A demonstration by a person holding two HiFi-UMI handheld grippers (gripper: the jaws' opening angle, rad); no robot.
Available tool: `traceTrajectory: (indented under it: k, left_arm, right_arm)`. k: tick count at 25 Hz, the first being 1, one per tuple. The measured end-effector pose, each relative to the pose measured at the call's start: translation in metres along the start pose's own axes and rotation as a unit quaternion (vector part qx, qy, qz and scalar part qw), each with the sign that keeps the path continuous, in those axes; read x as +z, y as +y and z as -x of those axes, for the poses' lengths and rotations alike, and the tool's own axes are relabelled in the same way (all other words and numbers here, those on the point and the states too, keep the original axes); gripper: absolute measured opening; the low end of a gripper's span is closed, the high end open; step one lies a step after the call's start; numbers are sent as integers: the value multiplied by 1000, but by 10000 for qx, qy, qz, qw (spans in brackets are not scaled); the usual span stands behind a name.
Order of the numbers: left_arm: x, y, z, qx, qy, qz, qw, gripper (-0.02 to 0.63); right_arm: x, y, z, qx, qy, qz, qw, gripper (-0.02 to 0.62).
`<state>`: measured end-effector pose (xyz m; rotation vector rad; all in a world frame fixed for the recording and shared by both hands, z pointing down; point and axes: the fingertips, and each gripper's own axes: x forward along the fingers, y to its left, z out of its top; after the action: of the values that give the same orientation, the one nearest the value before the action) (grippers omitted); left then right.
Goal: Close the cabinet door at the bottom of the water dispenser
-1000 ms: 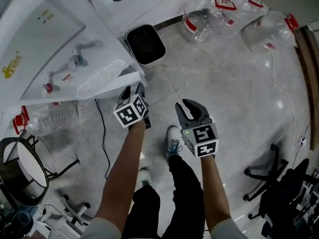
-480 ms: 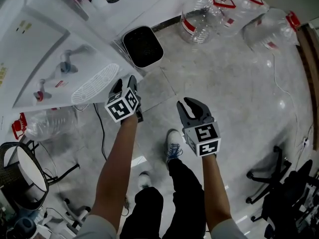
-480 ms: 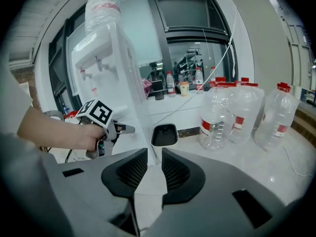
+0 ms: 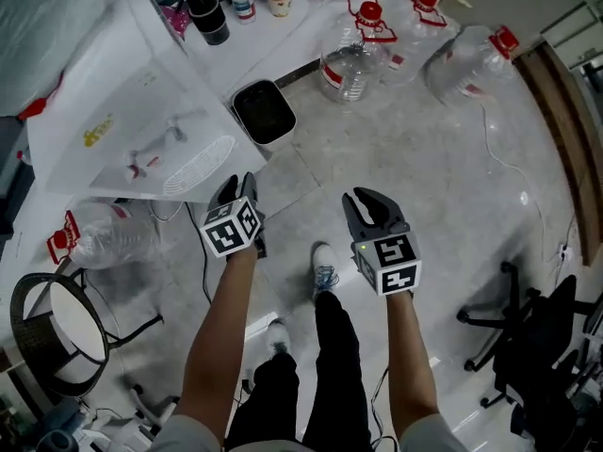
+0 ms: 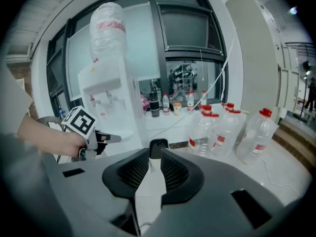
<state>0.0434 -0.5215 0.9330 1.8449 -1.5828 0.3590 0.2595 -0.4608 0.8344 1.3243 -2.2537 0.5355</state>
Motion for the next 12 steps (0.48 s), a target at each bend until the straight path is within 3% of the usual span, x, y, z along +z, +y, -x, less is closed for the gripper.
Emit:
traceTrajectory:
  k: [6, 10, 12]
  left_arm:
    - [88, -26, 117, -354, -359, -511, 9974, 43]
    - [127, -41, 190, -780, -299, -935, 9921, 21]
    - [149, -48, 227, -1042, -336, -922, 9897, 20]
  right_arm:
    - [96, 23, 87, -358, -547, 71, 9978, 29]
    - [141, 47, 141, -410, -616, 163, 9971, 28]
    - [166, 63, 164, -435, -678, 274, 9964, 28]
